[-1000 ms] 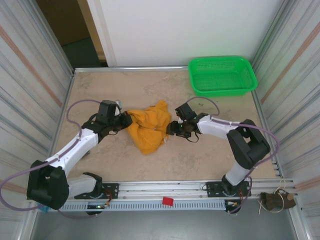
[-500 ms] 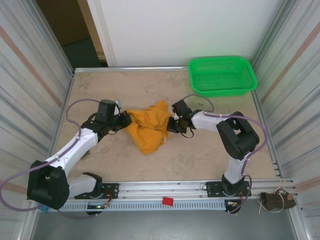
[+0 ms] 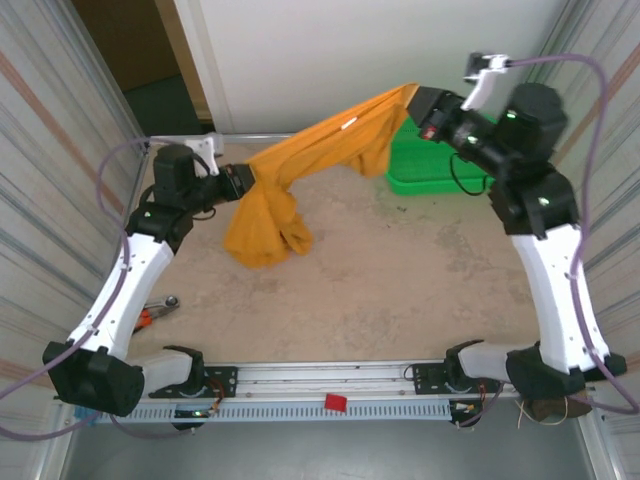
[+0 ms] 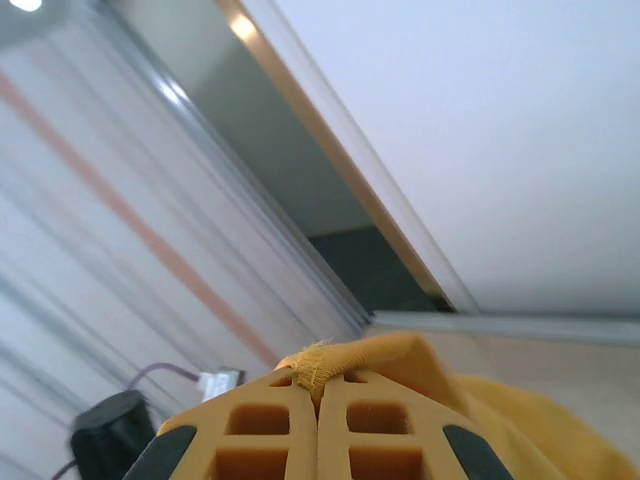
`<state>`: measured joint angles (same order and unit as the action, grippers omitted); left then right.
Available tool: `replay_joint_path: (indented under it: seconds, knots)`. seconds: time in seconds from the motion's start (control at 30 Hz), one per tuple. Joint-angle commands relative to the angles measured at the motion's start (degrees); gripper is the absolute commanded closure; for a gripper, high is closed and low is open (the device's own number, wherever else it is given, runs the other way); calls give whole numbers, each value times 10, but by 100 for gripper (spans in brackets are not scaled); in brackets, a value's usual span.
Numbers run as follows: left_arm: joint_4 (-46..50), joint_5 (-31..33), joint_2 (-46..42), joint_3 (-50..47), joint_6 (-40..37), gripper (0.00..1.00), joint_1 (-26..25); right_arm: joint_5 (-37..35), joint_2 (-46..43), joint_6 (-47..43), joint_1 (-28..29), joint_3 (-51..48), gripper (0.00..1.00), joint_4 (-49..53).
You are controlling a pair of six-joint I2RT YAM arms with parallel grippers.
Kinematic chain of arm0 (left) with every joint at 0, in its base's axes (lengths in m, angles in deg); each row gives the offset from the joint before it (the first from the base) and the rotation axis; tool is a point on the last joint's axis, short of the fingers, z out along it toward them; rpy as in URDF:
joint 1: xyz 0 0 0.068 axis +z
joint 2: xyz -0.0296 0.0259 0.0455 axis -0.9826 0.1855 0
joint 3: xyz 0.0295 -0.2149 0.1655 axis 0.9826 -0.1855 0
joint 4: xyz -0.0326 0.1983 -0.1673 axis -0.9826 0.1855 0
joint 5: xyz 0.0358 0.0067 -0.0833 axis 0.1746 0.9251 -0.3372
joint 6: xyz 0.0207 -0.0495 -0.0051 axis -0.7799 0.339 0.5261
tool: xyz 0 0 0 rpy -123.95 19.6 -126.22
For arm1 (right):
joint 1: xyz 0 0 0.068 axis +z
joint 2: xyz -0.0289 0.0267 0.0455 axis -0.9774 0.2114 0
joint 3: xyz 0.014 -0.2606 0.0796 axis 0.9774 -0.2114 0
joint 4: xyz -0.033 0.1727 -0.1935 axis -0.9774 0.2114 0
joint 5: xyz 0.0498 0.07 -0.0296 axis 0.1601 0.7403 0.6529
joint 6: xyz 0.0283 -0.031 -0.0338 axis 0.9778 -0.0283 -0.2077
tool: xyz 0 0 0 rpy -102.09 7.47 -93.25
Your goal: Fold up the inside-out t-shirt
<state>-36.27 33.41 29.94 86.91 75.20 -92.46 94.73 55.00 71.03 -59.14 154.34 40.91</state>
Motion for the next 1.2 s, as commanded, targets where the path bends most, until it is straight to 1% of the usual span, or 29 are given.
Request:
replay_joint_path:
  seconds: [0.0,0.03,0.17,0.37,0.43,0.53,0.63,0.67,0.77,0.87,1.0,1.07,1.17]
  knots:
    - [12,-14,13,50,-36,44,10,-2,16,-10,-9,37,100,37]
    - [14,-14,14,60,-40,38,10,1,18,-9,-9,46,100,37]
    - [17,-19,10,58,-40,28,10,19,34,-9,-9,74,100,51]
    - [-21,-22,-30,-59,-14,22,2,25,48,-20,-4,68,100,71]
    - [-28,-15,-42,-101,-13,21,-9,23,46,-26,-3,64,100,78]
    - [-53,2,-56,-175,3,18,-39,18,42,-34,-3,62,100,90]
    - [-99,25,-50,-243,37,17,-89,13,33,-38,-3,48,100,93]
    - [-119,36,-44,-262,53,17,-114,11,28,-38,-3,41,100,92]
    - [-154,85,-19,-287,76,16,-185,5,15,-38,-4,18,100,90]
    - [-204,116,22,-299,90,15,-254,-2,4,-38,-7,3,100,90]
    - [-212,199,101,-259,40,14,-348,-8,-3,-39,-13,-2,100,92]
    - [-218,225,144,-234,13,14,-377,-10,-5,-39,-16,-2,100,92]
    - [-239,231,206,-195,-19,13,-399,-12,-7,-37,-20,-2,100,93]
